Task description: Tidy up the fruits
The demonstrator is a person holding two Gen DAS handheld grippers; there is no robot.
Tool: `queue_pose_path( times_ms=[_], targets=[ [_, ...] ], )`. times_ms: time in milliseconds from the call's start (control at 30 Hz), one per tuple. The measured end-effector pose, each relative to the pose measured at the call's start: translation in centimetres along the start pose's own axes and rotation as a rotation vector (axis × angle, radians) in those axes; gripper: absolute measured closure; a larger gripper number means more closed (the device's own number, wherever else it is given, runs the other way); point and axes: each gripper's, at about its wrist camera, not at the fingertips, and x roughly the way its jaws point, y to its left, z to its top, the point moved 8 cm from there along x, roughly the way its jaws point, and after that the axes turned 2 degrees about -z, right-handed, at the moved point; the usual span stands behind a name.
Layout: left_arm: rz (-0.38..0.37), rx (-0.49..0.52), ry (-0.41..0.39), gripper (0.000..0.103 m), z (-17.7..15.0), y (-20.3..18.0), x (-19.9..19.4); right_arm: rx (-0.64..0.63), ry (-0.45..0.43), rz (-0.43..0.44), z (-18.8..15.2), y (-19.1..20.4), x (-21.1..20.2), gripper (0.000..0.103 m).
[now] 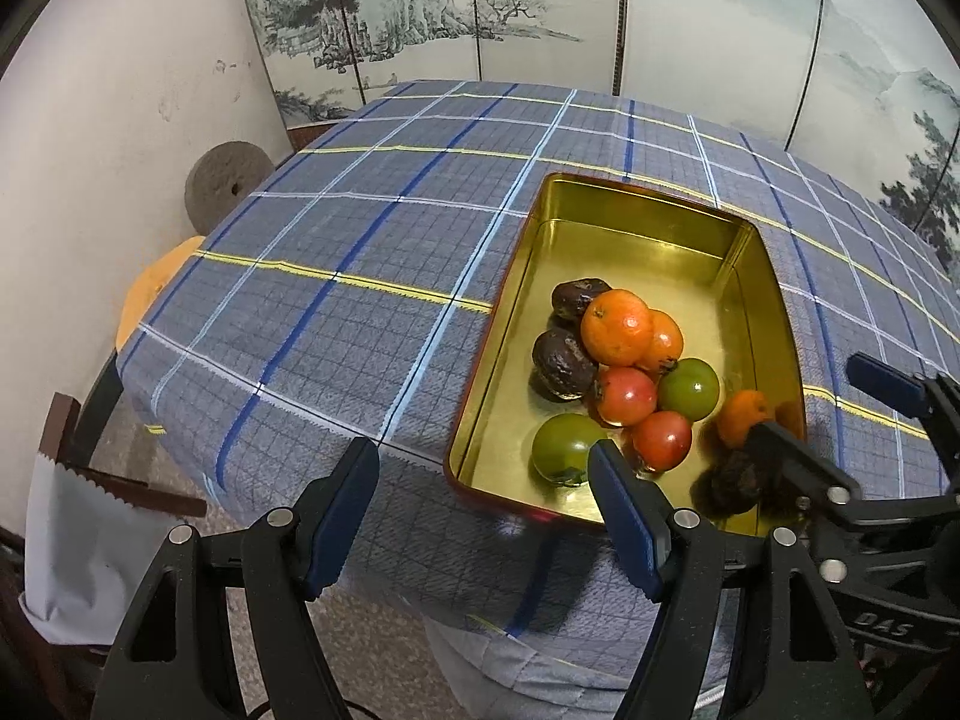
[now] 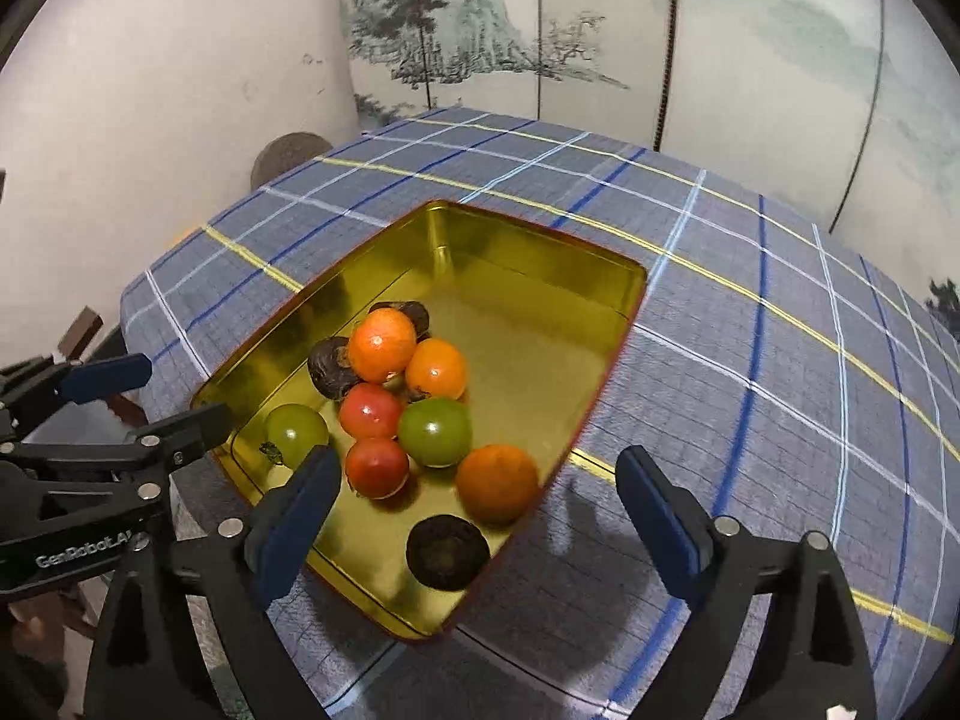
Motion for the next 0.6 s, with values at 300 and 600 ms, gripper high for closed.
queue_pose_path(
  times_ms=[300,600],
  targets=[
    [0.008,0.012,-0.004,0.030,0.0,-0.5,-0.3,0.025,0.029,-0.018,-1.3,-1.3,-0.9,0.000],
    [0.012,0.013,-0.001,0.030,-0.1,-0.7,-0.3,0.002,0.042,0.004,-2.0,-0.5,-1.2,0.000]
  ],
)
